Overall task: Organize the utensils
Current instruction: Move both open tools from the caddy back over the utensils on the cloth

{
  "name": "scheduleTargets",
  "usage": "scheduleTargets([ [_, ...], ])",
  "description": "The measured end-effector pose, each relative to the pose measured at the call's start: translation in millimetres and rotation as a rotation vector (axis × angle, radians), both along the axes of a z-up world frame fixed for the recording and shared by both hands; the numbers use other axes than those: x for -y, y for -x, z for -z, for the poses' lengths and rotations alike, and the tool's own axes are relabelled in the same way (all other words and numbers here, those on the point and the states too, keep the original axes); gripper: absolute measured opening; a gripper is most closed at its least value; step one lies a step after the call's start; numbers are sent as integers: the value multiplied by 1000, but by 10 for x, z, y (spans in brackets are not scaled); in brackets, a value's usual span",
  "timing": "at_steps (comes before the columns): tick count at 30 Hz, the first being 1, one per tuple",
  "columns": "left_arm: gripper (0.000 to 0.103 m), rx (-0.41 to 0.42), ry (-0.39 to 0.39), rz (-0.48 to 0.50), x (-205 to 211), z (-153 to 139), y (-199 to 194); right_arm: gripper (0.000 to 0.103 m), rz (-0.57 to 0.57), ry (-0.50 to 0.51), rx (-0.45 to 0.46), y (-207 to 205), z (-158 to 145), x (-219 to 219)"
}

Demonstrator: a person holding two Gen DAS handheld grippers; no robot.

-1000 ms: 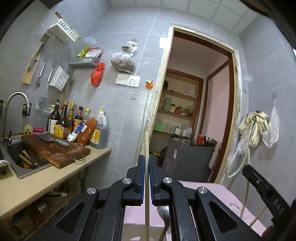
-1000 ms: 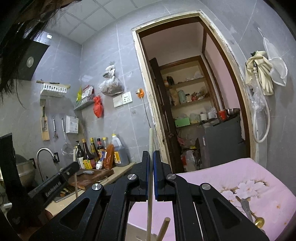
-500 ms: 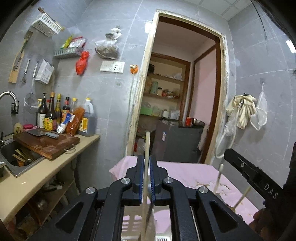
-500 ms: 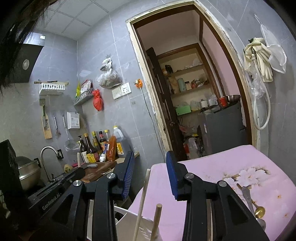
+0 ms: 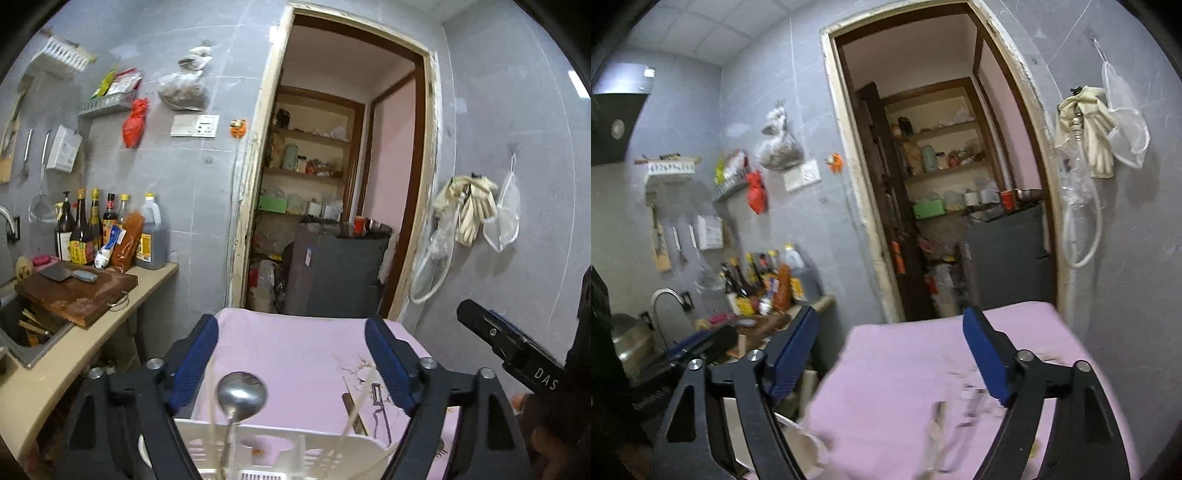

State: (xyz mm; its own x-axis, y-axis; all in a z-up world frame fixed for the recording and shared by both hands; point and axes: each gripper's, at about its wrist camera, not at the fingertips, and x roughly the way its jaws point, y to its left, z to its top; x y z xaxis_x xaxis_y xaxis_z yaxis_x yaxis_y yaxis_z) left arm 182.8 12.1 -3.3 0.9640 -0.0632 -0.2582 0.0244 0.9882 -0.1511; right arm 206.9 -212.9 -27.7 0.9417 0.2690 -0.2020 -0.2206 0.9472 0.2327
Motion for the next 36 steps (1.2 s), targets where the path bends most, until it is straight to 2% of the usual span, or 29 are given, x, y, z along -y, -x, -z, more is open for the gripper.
scheduleTargets([
  [3, 98, -16, -25, -3, 232, -60, -59, 94, 21, 52, -36, -57, -83, 259],
  [5, 102, -27, -31, -17, 383, -72, -105, 96, 41, 91, -53, -94, -121, 450],
  [7, 102, -29, -37, -28, 528, -84, -144, 102, 53, 112, -67, -128, -173, 597],
  [16, 103, -30, -102, -34, 1207, -105, -362, 102, 96, 142, -98, -369, -224, 1365],
  [25, 103, -93, -139, 19, 1791, 53, -697, 102, 75, 157, -218, -750, 134, 1950],
  [31, 103, -175, -91, 45, 1935, 274, -985, 102, 26, 94, -309, -963, 518, 2226],
  [36, 103, -266, -60, 35, 1927, 572, -1229, 99, 3, 39, -366, -1105, 906, 2286],
])
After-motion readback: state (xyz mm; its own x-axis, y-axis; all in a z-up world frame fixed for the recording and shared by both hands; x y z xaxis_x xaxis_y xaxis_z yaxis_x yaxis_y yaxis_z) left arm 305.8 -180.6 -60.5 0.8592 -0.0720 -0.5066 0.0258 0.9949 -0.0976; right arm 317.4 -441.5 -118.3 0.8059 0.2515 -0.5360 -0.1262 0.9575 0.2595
